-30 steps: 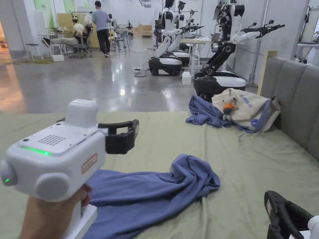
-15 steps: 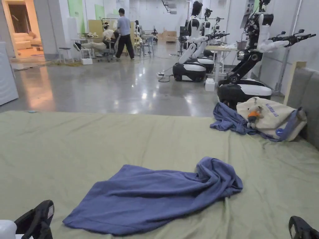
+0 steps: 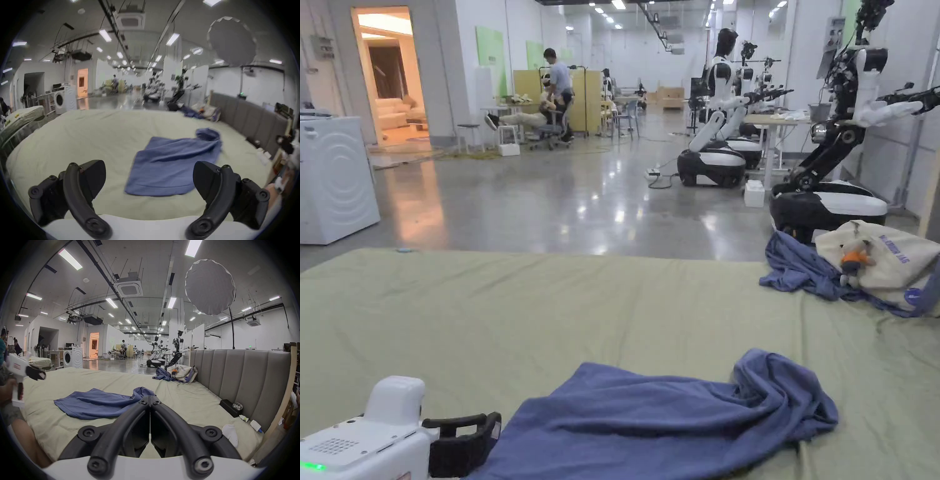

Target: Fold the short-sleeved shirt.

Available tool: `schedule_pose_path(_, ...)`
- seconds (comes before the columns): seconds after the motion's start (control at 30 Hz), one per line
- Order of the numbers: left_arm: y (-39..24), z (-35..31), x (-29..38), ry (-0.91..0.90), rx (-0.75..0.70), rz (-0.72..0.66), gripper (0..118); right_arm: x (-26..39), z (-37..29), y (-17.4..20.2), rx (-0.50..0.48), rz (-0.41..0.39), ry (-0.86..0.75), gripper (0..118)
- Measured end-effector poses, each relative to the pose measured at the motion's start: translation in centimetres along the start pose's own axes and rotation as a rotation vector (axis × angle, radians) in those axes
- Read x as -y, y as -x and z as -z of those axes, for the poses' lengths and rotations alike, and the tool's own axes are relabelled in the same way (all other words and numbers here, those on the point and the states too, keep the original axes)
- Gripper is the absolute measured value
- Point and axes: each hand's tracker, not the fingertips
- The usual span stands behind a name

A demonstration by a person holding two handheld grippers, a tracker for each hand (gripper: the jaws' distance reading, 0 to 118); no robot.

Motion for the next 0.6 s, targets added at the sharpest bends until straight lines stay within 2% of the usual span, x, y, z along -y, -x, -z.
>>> schedule_pose_path(0.07,0.8,4.2,0.3,0.125,-0.024,0.056,115,0.0,0.1,-0.1,0.003,0.003,0.002,2)
schedule_pose_path(0.1,0.9,6.1,1.1,0.189,-0.005,0.038,115,0.0,0.2,-0.1,0.004,0.001,0.008,2)
schedule_pose_path(0.17,1.1,8.4,1.6,0.308,0.054,-0.031,115,0.2,0.5,-0.1,0.000,-0.004,0.018,2)
schedule_pose_path(0.23,1.2,9.4,2.1,0.343,0.089,-0.144,115,0.4,0.7,-0.2,0.003,-0.011,0.027,2)
schedule_pose_path(0.33,0.5,9.8,2.8,0.359,0.008,-0.051,115,0.4,1.0,-0.4,0.000,0.004,0.039,2)
schedule_pose_path(0.5,-1.2,10.0,3.9,0.425,0.055,0.022,114,0.5,1.2,-0.6,-0.003,0.008,0.050,2)
schedule_pose_path(0.6,-2.2,10.5,4.5,0.425,0.003,0.069,109,0.5,1.1,-0.5,-0.008,0.003,0.047,2)
